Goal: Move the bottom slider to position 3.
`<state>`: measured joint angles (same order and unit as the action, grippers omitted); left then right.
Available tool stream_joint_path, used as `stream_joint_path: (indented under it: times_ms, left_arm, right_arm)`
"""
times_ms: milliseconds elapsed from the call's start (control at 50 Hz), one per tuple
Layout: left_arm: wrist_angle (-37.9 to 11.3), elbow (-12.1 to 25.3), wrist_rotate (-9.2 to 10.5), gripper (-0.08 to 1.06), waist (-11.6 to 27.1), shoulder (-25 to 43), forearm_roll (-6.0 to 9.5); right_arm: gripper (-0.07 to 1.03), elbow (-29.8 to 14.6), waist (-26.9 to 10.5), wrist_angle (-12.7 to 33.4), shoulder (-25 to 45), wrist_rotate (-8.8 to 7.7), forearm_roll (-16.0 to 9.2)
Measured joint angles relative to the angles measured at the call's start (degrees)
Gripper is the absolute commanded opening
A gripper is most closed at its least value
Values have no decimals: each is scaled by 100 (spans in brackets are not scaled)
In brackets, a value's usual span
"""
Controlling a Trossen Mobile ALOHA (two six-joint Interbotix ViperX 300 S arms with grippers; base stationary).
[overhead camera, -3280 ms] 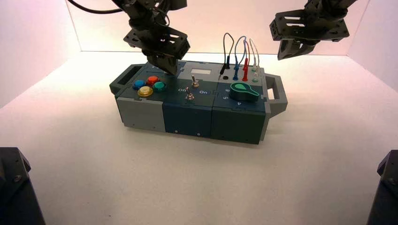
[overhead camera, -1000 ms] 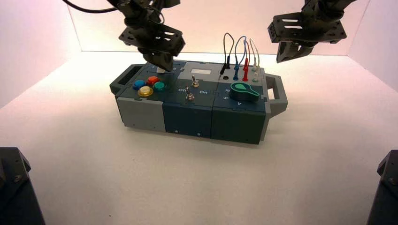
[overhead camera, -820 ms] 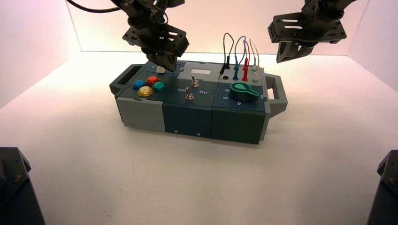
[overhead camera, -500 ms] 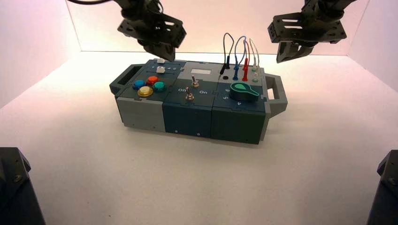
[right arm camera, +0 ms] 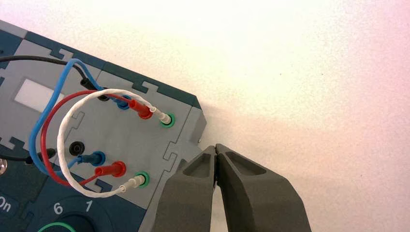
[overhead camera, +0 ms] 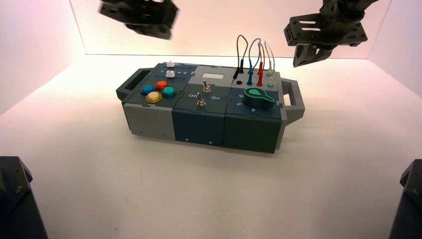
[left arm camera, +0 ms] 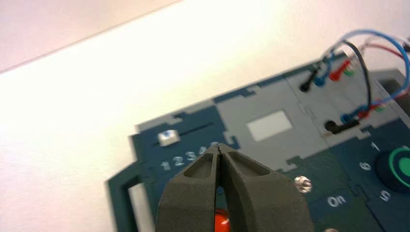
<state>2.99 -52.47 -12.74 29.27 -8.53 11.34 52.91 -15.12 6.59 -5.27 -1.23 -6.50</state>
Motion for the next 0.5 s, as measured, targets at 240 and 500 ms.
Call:
stream_joint_path:
  times_ms: [240, 500]
  left_arm:
    - [281, -413, 0, -3, -914, -334, 18]
    - [1160, -765, 18, -3, -1239, -334, 70]
  right_arm:
    - [-2, 0, 0, 0, 0, 0, 70]
    - [-2, 9, 0, 0, 0, 0, 88]
